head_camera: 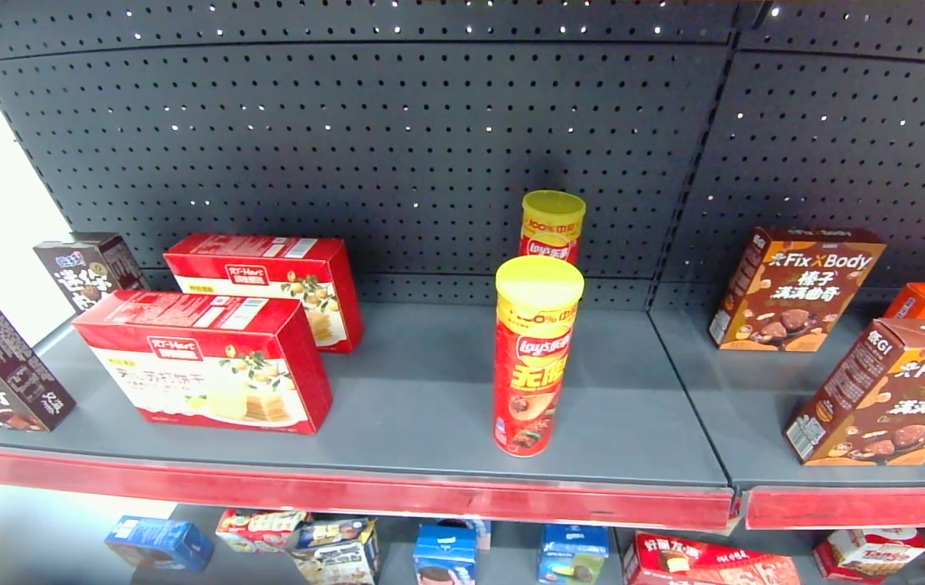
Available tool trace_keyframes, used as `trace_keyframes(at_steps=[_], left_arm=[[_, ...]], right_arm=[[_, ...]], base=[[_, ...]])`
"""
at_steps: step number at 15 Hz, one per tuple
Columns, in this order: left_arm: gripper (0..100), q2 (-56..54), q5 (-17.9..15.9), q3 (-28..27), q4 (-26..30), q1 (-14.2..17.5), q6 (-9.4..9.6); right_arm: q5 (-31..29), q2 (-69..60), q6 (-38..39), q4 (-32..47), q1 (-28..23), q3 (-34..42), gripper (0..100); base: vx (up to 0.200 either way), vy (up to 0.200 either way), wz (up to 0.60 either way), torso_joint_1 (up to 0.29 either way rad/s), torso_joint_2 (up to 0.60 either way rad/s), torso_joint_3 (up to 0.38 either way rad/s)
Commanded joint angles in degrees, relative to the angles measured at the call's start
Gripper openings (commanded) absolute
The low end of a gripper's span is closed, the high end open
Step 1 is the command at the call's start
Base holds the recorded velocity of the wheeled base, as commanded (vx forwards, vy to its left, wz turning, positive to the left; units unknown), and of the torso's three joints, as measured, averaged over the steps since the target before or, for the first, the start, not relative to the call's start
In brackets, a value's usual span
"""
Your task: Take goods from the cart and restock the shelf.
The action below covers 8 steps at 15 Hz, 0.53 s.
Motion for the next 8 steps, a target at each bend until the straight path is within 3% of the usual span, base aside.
trace_keyframes(at_steps=[1,4,8], left_arm=[[100,0.1,0.0,0.0,0.0,0.0,-0.04],[100,0.1,0.0,0.0,0.0,0.0,-0.04],[100,0.1,0.0,0.0,0.0,0.0,-0.04]], right_arm=[[1.2,-19.6,3.5,0.4,-8.1,17.7,100],[1.3,-30.0,5.0,0.5,-7.2,30.0,100],[1.3,-37.6,5.2,4.8,-5.8,36.4,100]], base=[[0.000,0.000,0.00,0.000,0.00,0.000],[0.000,0.000,0.00,0.000,0.00,0.000],[0.000,0.000,0.00,0.000,0.00,0.000]])
